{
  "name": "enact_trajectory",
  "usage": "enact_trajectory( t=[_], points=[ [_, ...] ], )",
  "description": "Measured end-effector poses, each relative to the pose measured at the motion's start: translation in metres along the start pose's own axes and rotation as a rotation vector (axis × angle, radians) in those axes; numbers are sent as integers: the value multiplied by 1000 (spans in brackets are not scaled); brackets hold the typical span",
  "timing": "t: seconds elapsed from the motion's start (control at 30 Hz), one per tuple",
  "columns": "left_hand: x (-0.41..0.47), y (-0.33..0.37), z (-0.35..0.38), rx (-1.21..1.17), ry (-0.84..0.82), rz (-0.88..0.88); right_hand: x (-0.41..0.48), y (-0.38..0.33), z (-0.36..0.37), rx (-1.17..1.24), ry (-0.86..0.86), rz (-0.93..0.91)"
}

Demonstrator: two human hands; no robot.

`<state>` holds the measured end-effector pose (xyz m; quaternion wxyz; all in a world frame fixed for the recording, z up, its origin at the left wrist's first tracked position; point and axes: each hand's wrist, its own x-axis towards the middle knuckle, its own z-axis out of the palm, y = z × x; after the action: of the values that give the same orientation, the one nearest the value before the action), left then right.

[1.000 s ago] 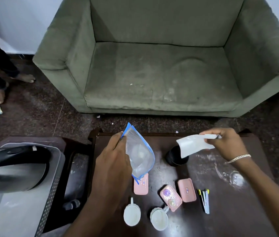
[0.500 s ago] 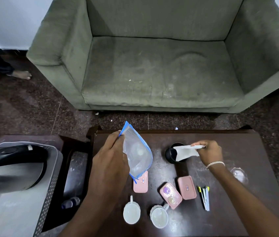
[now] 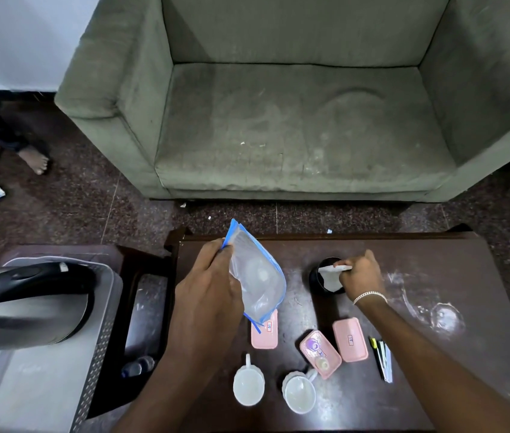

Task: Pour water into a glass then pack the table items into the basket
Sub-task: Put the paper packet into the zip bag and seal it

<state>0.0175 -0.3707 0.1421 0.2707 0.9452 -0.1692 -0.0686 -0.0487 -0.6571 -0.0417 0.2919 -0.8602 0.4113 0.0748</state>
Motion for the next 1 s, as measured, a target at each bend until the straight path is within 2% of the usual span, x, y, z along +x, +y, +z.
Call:
enact_trajectory(
  t=[0.1,0.2,0.27,0.33,0.37,0.43,0.5,0.6,0.67,0.73,0.8,0.87,0.93,1.0],
  points=[
    [-1,1,-2,-37,4,-35,-2,-2,-9,-31,-34,38],
    [-3,1,-5,-85,28,-56,-25,-21,-34,88,52,41],
    [-4,1,-6,-118,51,-75,-57,-42,-57,290,169,-126],
    [-3,3,-5,-155,59,-99,-100,-66,-82,498,237,-394],
    [-2,5,-5,-174,59,-108,-123,-79,-92,527,234,-533],
    [-1,8,-4,-188,58,-110,-162,-102,-104,425,190,-765],
    [1,13,-3,-175,50,-112,-184,-119,-103,166,142,-870],
    [2,19,-1,-193,54,-111,-188,-133,-93,-262,68,-776],
    [1,19,2,-215,72,-97,-179,-136,-90,-333,-9,-705],
    [2,15,4,-296,123,-61,-168,-137,-92,-255,-47,-679],
    [3,8,5,-486,185,-33,-158,-138,-100,-108,-50,-689],
    [8,-7,6,-707,188,-105,-146,-138,-112,19,-84,-723],
    [14,-28,7,-751,63,-202,-136,-137,-127,98,-151,-740],
    [21,-51,9,-683,-148,-208,-125,-137,-142,152,-238,-741]
  ],
)
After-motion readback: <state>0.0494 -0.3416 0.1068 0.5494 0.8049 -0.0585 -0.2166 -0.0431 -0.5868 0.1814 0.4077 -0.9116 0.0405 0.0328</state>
